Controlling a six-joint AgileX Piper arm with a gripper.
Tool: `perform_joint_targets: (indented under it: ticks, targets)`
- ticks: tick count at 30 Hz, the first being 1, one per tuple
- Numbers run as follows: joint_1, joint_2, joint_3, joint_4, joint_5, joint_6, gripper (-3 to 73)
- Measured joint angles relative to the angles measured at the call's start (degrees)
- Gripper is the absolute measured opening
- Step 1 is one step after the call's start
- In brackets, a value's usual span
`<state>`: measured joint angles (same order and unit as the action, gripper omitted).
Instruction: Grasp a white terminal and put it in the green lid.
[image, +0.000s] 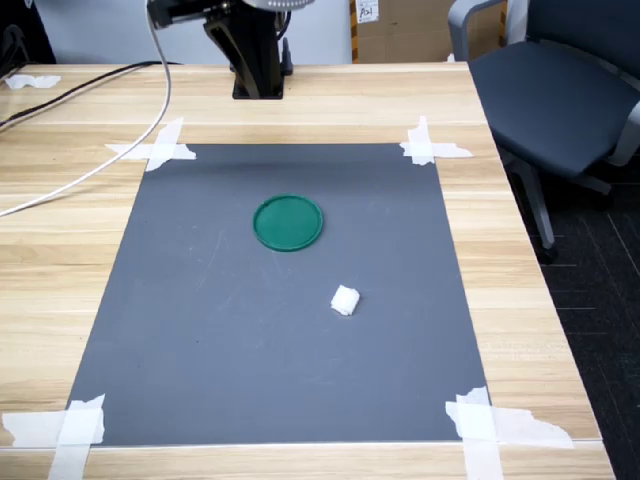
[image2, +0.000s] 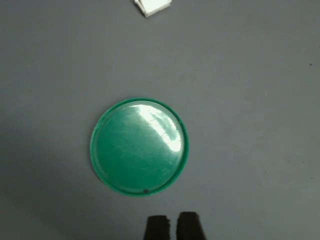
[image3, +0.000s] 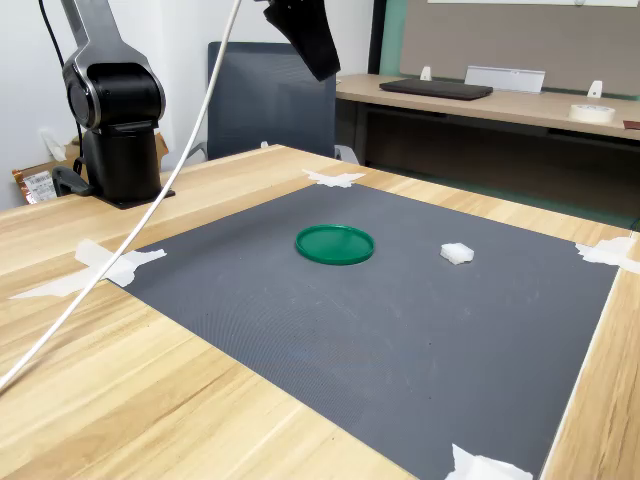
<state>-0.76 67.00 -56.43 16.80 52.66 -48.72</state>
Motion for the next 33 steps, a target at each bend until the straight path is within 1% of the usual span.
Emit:
perform_joint_targets:
  ticks: [2, 4, 7, 11, 13, 15, 18, 22, 24, 27, 31, 33]
  targets:
    - [0.0, 1.8, -1.22, -0.56, 0.4, 0.0, 6.2]
    - [0.0, 3.56, -2.51, -1.33, 0.98, 0.0, 12.5]
    - [0.0, 6.0, -4.52, -2.37, 1.23, -0.27, 25.1]
    - [0.0, 8.81, -7.06, -3.45, -0.79, 0.46, 43.2]
    - [0.0, 10.08, -8.52, -3.92, -1.93, 0.51, 49.8]
    - [0.0, 11.24, -10.07, -4.14, -2.82, 0.51, 54.3]
    - [0.0, 12.39, -12.57, -3.54, -3.56, 0.51, 57.2]
    - [0.06, 13.59, -15.66, 0.69, -3.05, 0.51, 57.7]
    - [0.89, 14.75, -17.36, 1.25, -0.39, 0.27, 57.7]
    - [3.9, 17.26, -19.28, -0.83, 4.27, 0.22, 57.7]
    - [7.2, 19.93, -21.21, -4.95, 5.81, 2.46, 57.9]
    - [7.92, 21.1, -22.45, -5.9, 6.33, 2.85, 57.9]
